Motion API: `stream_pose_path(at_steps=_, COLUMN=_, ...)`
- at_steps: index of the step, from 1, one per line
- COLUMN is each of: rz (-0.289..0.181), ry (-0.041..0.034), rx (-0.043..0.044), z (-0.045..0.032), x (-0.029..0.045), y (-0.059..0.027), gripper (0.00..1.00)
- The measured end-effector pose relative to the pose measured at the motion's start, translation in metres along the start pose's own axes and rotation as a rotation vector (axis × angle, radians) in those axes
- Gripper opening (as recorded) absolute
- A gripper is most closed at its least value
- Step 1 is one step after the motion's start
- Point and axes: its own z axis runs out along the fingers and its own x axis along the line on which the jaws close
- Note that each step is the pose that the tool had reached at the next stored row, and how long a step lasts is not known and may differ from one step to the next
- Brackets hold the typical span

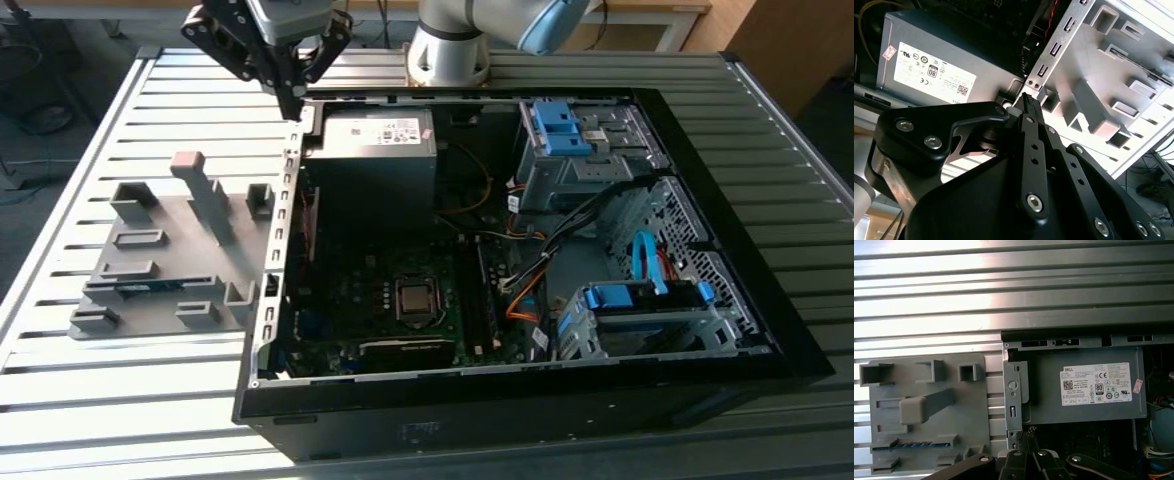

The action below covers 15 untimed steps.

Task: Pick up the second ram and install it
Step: 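Reach for the second ram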

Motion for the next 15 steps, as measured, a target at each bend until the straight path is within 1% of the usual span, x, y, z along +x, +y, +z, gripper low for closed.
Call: stream_pose_path(at_steps=15, rz=0.000, ry=0.0009, rx=0.0001, z=0.0006, x=0.0042, y=-0.0003, gripper=0.11)
